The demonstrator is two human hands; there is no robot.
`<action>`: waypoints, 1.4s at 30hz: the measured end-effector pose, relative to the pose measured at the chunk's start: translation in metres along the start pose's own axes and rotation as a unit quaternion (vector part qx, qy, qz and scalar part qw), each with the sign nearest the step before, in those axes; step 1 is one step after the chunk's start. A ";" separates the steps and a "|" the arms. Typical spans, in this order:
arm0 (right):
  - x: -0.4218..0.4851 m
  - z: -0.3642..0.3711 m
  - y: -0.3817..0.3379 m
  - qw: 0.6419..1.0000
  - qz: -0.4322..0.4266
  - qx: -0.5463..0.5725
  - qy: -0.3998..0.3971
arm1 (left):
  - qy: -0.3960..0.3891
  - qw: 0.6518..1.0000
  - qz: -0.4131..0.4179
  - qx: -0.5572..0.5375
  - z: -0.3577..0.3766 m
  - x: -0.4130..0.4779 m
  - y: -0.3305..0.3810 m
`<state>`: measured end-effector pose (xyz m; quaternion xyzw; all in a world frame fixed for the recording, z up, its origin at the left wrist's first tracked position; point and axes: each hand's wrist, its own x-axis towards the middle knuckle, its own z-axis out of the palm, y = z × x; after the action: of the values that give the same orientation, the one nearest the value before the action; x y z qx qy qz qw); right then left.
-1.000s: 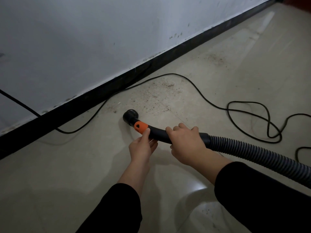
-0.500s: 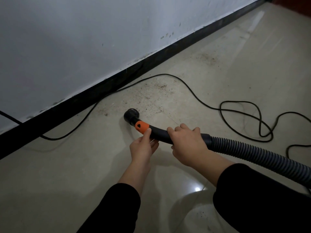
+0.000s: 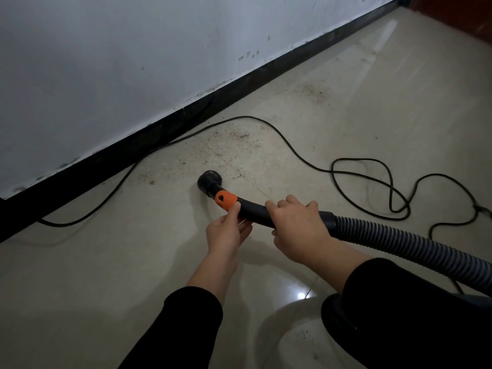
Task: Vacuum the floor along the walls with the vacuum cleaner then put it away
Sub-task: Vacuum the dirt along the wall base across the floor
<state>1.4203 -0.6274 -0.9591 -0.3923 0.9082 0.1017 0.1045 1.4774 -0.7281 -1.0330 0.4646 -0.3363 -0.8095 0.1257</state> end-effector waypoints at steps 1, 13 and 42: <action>-0.001 0.000 0.001 1.000 0.001 -0.002 0.001 | 0.000 1.000 -0.002 0.001 0.001 -0.001 -0.001; -0.013 -0.001 0.017 1.000 0.022 -0.006 -0.006 | -0.023 0.999 -0.023 0.018 0.016 -0.008 -0.007; -0.037 -0.002 0.053 0.996 0.083 -0.021 -0.025 | -0.084 0.993 -0.067 0.042 0.056 -0.020 -0.030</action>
<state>1.4058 -0.5664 -0.9415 -0.3147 0.9325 0.1385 0.1105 1.4442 -0.6715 -1.0197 0.4211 -0.3479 -0.8373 0.0225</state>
